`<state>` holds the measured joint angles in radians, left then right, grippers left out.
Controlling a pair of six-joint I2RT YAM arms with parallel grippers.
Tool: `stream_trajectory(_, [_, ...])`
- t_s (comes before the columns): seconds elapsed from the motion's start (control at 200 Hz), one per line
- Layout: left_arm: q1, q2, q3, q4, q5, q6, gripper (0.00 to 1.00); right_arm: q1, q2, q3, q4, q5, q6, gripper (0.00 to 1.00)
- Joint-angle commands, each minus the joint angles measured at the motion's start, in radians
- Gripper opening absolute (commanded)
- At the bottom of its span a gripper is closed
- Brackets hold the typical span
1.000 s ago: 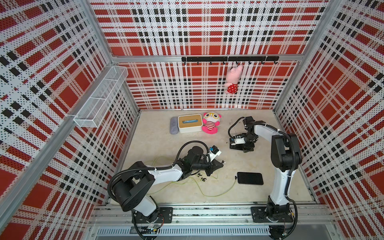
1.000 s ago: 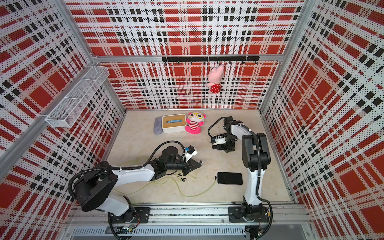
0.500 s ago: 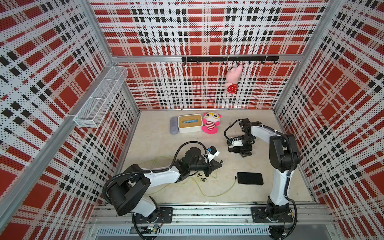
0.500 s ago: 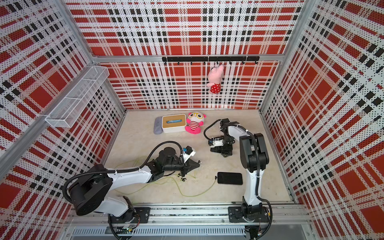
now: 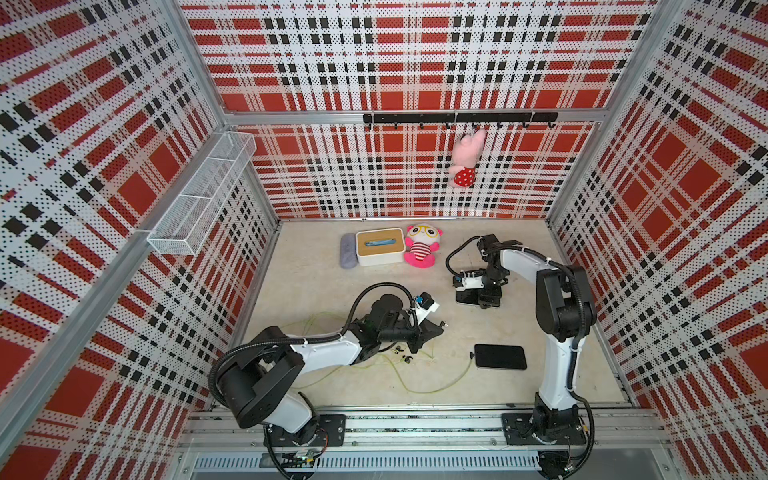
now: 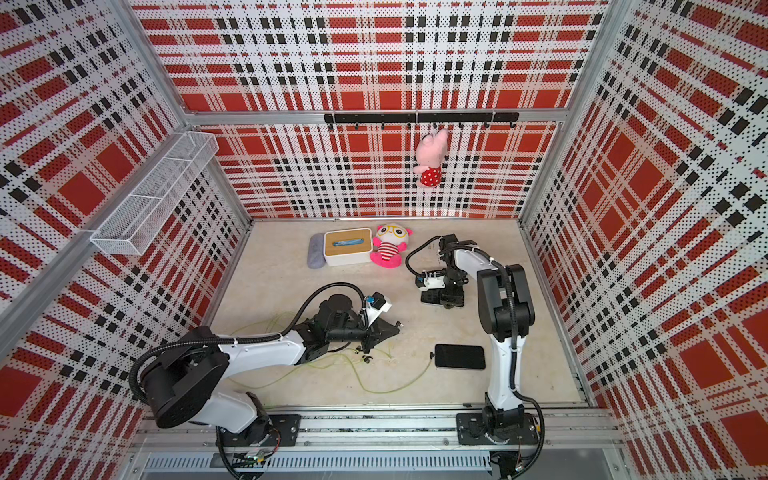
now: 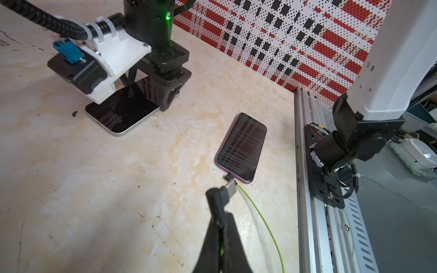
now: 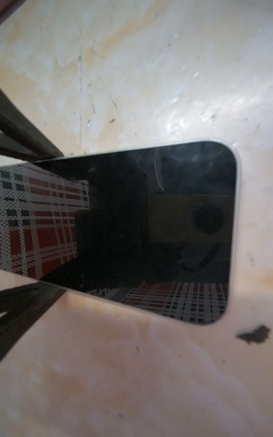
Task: Plug wired earphones into phones
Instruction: Pick up the phone at the center of the board.
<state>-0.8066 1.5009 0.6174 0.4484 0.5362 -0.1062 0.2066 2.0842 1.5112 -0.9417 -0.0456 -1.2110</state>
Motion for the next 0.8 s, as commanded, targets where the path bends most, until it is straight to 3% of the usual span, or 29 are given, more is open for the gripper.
stream_trajectory(0.0, [0.006,-0.002,0.008,0.019,-0.015,0.001,0.00,0.004,0.061,-0.082,0.021,-0.057,-0.027,0.73])
stream_trajectory(0.195, [0.026,-0.025,0.001,0.022,-0.030,-0.029,0.00,0.005,-0.043,-0.108,0.060,-0.111,-0.025,0.62])
stream_trajectory(0.456, [0.037,-0.085,-0.025,0.061,-0.078,-0.085,0.00,0.005,-0.290,-0.249,0.180,-0.135,-0.008,0.47])
stream_trajectory(0.636, [0.038,-0.132,-0.025,0.098,-0.191,-0.234,0.00,0.030,-0.537,-0.411,0.313,-0.119,0.038,0.45])
stream_trajectory(0.797, [-0.010,-0.162,0.017,0.107,-0.258,-0.361,0.00,0.098,-0.845,-0.593,0.460,-0.053,0.100,0.46])
